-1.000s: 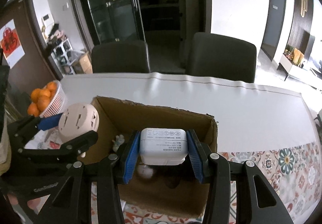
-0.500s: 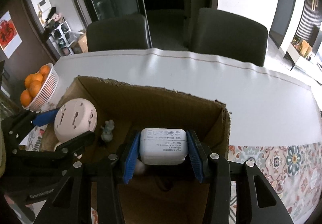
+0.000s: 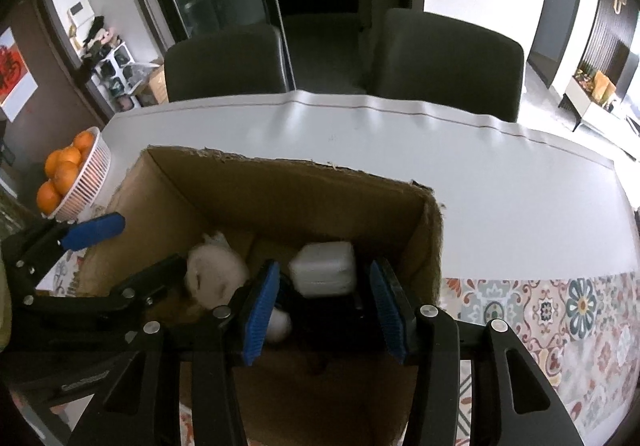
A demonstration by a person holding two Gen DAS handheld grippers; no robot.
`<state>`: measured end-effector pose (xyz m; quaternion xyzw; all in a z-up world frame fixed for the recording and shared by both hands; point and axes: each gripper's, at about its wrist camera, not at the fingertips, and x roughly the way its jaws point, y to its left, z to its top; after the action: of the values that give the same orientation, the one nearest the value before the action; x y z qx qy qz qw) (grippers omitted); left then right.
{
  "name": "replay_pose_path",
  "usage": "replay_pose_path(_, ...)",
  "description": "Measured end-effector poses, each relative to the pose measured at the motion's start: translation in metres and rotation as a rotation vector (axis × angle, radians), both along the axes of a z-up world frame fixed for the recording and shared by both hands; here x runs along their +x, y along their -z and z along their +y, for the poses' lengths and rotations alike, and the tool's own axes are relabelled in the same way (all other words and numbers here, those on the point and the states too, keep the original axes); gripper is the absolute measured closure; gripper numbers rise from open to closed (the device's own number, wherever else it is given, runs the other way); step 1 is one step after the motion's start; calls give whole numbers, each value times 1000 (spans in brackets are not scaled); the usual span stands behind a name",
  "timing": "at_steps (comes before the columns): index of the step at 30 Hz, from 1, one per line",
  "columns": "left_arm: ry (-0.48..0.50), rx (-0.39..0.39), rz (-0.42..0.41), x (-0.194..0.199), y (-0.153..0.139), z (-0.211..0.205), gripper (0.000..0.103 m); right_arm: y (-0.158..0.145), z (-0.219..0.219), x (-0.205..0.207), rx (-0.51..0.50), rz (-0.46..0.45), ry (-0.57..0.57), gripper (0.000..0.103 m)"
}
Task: Organize rigid objects
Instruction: 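Open both tools to drop the pink object and charger into the box, then withdraw both tools from the box toward the power bank and black puck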
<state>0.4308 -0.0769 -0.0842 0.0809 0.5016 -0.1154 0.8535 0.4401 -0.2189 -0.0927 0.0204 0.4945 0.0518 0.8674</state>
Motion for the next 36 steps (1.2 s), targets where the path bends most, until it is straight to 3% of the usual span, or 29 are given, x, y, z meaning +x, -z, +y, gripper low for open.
replay_pose_path(8,-34,2,-114,-30,-32,9,23,-32,1,-31,-12,-112,56,51)
replay_pose_path(17,-105,19,-259,-71,-66,24,17,-63,3,-77,-34,-233,127,36)
replay_pose_path(24,-115,9,-297,-102,-73,30,13,-77,5,-111,-56,-293,166,26)
replay_pose_path(36,-122,4,-295,-147,-61,35,13,-73,6,-164,-77,-339,223,22)
